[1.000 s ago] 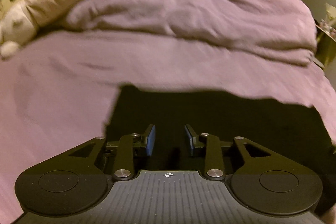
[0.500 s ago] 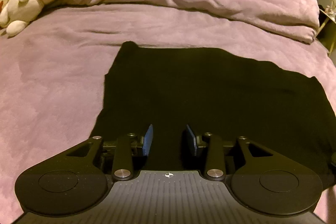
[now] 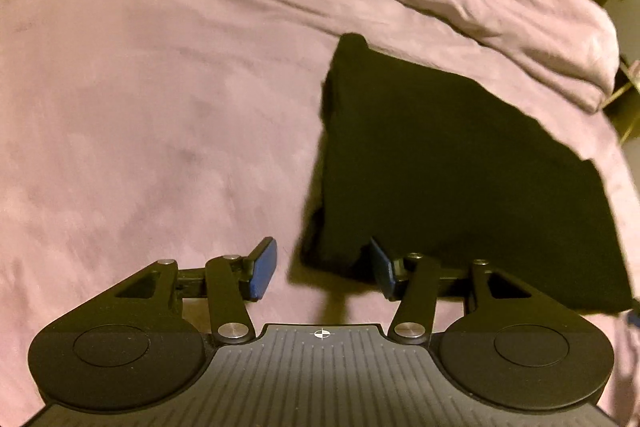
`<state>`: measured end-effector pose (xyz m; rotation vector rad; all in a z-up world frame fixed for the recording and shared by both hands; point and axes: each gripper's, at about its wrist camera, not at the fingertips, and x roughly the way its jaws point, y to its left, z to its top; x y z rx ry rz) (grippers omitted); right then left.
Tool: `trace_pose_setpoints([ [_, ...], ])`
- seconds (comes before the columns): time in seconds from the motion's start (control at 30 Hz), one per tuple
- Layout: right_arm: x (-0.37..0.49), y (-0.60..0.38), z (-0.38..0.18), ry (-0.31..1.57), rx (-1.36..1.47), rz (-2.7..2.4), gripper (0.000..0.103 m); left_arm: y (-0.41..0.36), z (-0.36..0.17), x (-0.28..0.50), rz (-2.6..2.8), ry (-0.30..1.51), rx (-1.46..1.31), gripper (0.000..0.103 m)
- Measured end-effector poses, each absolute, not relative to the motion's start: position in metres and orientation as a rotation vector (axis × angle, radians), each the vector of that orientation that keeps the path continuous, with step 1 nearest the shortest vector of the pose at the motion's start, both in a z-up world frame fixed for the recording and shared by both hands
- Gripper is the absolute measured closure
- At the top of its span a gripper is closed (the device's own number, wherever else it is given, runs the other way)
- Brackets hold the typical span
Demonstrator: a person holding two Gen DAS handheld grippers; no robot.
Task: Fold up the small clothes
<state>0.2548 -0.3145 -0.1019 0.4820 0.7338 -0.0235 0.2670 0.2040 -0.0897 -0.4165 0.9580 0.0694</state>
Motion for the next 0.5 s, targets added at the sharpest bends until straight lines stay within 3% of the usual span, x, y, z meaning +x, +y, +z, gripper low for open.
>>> trace_pose_setpoints([
  [0.17, 0.257, -0.314, -0.11, 0.75, 0.549, 0.047, 0.067, 0.214, -0.104, 0.27, 0.057, 0.963, -0.616, 0.049],
  [0.2, 0.259, -0.311, -0.11, 0.757, 0.544, 0.048, 0.072, 0.215, -0.106, 0.272, 0.058, 0.961, -0.652, 0.049],
  [0.23, 0.26, -0.31, -0.111, 0.759, 0.541, 0.053, 0.084, 0.215, -0.107, 0.271, 0.064, 0.955, -0.672, 0.052],
  [0.3, 0.262, -0.307, -0.112, 0.767, 0.525, 0.066, 0.095, 0.215, -0.108, 0.273, 0.054, 0.949, -0.68, 0.062],
  [0.33, 0.262, -0.306, -0.111, 0.764, 0.508, 0.063, 0.097, 0.215, -0.108, 0.276, 0.057, 0.95, -0.666, 0.074],
  [0.4, 0.261, -0.301, -0.109, 0.75, 0.456, 0.058, 0.098, 0.217, -0.107, 0.277, 0.049, 0.944, -0.652, 0.086],
  [0.5, 0.262, -0.292, -0.106, 0.753, 0.36, 0.016, 0.098, 0.219, -0.101, 0.278, 0.079, 0.923, -0.616, 0.088],
])
